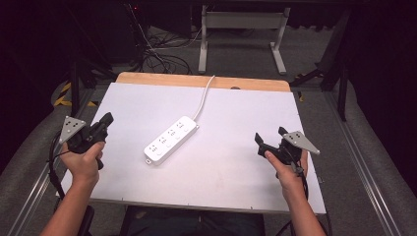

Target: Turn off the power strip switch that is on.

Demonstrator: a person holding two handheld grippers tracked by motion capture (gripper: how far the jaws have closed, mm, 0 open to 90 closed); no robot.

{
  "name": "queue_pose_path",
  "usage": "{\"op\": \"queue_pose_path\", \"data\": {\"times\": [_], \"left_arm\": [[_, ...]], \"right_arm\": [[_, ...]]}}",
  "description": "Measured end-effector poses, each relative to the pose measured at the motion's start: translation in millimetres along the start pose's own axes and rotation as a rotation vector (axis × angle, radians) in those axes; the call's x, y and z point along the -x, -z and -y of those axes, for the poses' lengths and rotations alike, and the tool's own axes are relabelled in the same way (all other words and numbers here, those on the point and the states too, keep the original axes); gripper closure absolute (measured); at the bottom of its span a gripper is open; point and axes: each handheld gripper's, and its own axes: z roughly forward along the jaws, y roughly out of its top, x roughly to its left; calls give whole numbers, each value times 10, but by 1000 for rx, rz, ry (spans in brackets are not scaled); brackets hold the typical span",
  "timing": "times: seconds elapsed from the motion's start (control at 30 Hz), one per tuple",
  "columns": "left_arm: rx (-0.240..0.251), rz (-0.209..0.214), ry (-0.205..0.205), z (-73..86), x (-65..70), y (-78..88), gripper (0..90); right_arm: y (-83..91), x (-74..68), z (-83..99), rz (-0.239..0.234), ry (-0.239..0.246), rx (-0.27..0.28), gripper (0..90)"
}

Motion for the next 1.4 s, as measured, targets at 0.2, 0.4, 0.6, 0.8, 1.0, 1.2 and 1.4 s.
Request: {"op": "queue_pose_path", "data": {"times": [0.2,0.4,0.6,0.8,1.0,1.2,1.4], "left_arm": [[9,-11,23,2,-66,20,783],[9,-45,45,-12,-96,15,476],[-13,-30,46,9,-135,3,35],[-22,-6,30,12,-126,-1,67],[-22,5,33,19,-138,0,67],[-31,11,34,29,-141,-8,68],[-32,9,38,32,-160,2,68]], "right_arm": [[-3,1,-3,3,-4,-2,102],[-1,3,-2,2,-1,0,102],[6,2,-2,5,-3,-1,103],[5,4,-2,6,-2,-1,103],[8,0,-3,5,-1,0,104],[9,-2,-4,4,2,-2,104],[-7,-9,-6,-1,5,-3,105]]}}
